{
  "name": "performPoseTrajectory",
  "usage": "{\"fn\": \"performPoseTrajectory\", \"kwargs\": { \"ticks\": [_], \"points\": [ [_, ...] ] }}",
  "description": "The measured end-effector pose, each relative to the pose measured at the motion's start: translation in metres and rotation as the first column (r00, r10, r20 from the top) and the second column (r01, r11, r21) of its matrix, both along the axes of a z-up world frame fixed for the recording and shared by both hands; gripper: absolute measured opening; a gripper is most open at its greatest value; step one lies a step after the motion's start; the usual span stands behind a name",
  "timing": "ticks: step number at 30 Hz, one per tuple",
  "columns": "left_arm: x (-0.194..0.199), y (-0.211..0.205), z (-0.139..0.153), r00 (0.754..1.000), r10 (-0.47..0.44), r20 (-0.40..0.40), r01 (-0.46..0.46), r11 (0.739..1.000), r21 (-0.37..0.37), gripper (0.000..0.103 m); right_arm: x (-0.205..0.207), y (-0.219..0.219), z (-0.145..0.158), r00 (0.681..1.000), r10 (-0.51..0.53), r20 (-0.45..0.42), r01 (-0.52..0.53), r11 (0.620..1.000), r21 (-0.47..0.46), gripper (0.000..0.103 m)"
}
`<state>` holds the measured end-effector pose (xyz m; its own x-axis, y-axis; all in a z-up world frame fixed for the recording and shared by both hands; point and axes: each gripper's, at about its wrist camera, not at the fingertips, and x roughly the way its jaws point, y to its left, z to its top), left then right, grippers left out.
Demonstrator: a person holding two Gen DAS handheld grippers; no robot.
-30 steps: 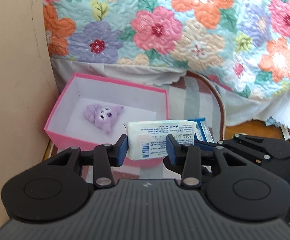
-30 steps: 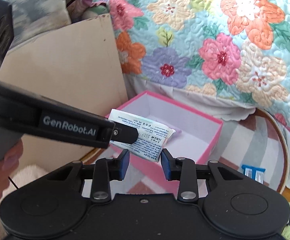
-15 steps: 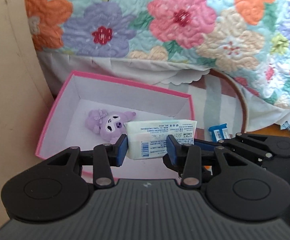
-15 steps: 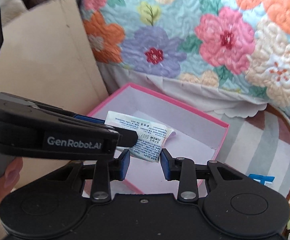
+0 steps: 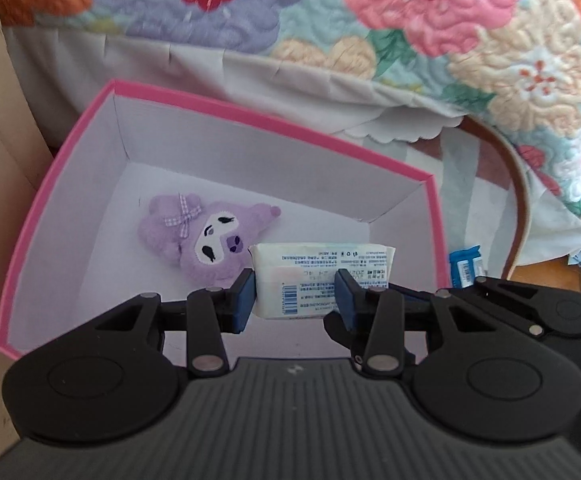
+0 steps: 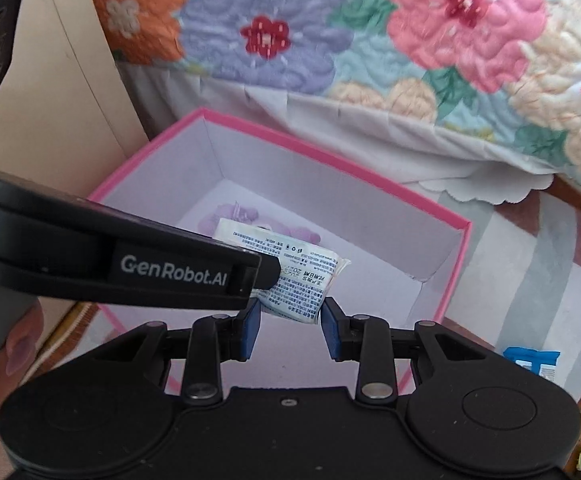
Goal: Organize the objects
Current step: 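Carry the white box with the left tool over the pink box, then lower the white box beside the doll and open the left tool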
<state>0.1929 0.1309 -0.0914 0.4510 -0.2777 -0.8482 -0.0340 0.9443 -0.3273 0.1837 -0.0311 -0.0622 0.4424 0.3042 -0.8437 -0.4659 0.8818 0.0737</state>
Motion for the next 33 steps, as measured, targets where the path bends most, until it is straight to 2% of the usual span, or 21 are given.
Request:
{"fn": "performPoseTrajectory", "kwargs": {
  "ticks": [7,13,24,33],
  "points": [
    [0.017,-0.007,-0.024,0.999,-0.048,-0.022,0.047,0.999,-0.016,0.041,0.013,0.004,-0.028,0.999,-0.030,-0.038,0.028,0.999,-0.043,0.038],
    [0.032,-0.008,-0.047,0.998,-0.026,-0.051,0.023,0.998,-0.055,0.041,0.019,0.010,-0.044,0.996,-0.056,-0.062,0.051,0.996,-0.078,0.038],
    [0.035,-0.008,-0.053,0.999,-0.024,-0.036,0.023,1.000,-0.008,0.039,0.032,0.016,-0.058,0.992,-0.087,-0.095,0.081,0.994,-0.067,0.035],
    [0.037,-0.002,-0.057,0.997,-0.017,-0.069,0.017,1.000,0.000,0.039,0.042,0.014,-0.063,0.983,-0.099,-0.158,0.095,0.995,-0.036,0.035]
  ]
}}
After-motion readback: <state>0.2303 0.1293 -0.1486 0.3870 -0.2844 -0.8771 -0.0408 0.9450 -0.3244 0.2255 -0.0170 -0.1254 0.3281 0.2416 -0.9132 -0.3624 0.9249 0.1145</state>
